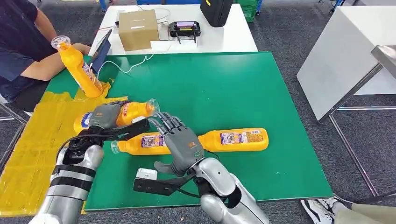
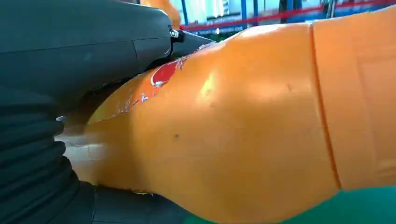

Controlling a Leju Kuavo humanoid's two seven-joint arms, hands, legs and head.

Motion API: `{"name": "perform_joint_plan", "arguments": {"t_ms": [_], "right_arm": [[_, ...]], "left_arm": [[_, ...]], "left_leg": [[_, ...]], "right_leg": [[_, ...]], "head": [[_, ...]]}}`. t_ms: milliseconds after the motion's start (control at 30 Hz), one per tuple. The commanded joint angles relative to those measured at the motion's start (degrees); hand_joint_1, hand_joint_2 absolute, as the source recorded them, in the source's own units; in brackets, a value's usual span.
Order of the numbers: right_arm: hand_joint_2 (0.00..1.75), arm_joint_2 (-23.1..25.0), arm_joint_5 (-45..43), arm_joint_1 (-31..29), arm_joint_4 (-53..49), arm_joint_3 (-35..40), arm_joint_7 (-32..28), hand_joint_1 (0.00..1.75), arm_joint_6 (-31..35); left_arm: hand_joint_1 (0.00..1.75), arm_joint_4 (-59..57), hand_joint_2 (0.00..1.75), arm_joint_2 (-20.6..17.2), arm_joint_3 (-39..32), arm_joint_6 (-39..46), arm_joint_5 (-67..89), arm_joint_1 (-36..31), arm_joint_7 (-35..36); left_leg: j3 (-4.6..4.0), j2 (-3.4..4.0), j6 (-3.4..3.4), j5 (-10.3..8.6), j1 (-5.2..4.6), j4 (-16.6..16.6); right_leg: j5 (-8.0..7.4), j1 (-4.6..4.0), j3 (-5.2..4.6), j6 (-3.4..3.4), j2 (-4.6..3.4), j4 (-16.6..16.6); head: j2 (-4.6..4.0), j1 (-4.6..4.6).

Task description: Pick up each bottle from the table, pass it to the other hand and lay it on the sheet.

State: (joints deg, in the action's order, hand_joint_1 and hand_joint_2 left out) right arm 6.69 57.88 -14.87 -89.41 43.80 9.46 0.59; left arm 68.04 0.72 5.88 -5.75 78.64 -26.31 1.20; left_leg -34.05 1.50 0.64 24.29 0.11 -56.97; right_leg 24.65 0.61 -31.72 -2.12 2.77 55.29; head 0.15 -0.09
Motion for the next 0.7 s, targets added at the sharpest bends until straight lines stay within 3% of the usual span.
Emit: {"name": "perform_joint_plan", "arguments": {"t_ms": [33, 133, 167, 200, 233, 533, 700], "right_arm": [[1.75, -1.96, 0.06, -0.38, -0.97, -0.56, 0.06, 0.00, -1.44], [1.75, -1.96, 0.17, -0.45, -0.71, -0.89, -0.04, 0.00, -1.50], [1.75, -1.92, 0.31, -0.42, -0.83, -1.12, 0.00, 0.00, -1.67], [1.75, -1.97, 0.32, -0.45, -0.64, -1.13, -0.13, 0.00, -1.80], [1.75, -1.96, 0.31, -0.46, -0.63, -1.13, -0.20, 0.00, -1.93], [1.75, -1.72, 0.60, -0.57, 1.46, -1.95, -0.70, 0.00, -2.24], [1.75, -0.98, 1.10, -2.01, 6.15, -3.87, 0.56, 0.00, -4.14]], "left_arm": [[1.75, -10.36, 1.75, -1.80, -0.45, -1.78, 0.48, -3.72, -0.77], [1.75, -11.67, 1.75, -2.00, 0.14, -2.31, 0.60, -4.21, -1.43], [0.54, -11.52, 1.75, -2.40, 1.32, -1.49, 1.38, -4.07, -2.42], [0.00, -11.92, 1.75, -2.58, 1.52, -1.47, 1.44, -4.05, -2.62], [0.00, -12.73, 0.00, -2.98, 2.39, -2.49, 2.52, -4.35, -1.92], [0.00, -16.09, 0.00, -3.42, 2.30, -2.38, 2.37, -5.82, -2.22], [0.00, -15.46, 0.00, -2.08, -1.10, -2.00, -2.75, -6.59, -3.72]], "left_leg": [[0.11, -0.14, -0.04, 0.02, 0.04, 0.01], [0.16, -0.18, -0.05, 0.04, 0.06, 0.00], [0.07, -0.12, -0.03, 0.02, 0.06, -0.01], [0.12, -0.19, -0.05, 0.04, 0.07, -0.03], [0.07, -0.15, -0.03, 0.02, 0.05, -0.01], [0.09, -0.12, -0.03, 0.00, 0.03, 0.02], [0.14, -0.17, -0.05, 0.03, 0.08, -0.02]], "right_leg": [[0.04, -0.01, 0.15, 0.05, -0.09, -0.02], [0.06, -0.03, 0.21, 0.07, -0.12, -0.02], [0.03, -0.04, 0.12, 0.05, -0.09, -0.03], [0.07, -0.03, 0.18, 0.07, -0.10, 0.01], [0.04, -0.02, 0.12, 0.05, -0.06, -0.01], [0.02, -0.01, 0.12, 0.04, -0.07, -0.03], [0.04, -0.05, 0.20, 0.07, -0.14, -0.03]], "head": [[0.00, 0.00], [0.00, 0.00], [0.00, 0.02], [0.00, -0.02], [0.00, 0.02], [0.00, 0.00], [0.00, 0.00]]}}
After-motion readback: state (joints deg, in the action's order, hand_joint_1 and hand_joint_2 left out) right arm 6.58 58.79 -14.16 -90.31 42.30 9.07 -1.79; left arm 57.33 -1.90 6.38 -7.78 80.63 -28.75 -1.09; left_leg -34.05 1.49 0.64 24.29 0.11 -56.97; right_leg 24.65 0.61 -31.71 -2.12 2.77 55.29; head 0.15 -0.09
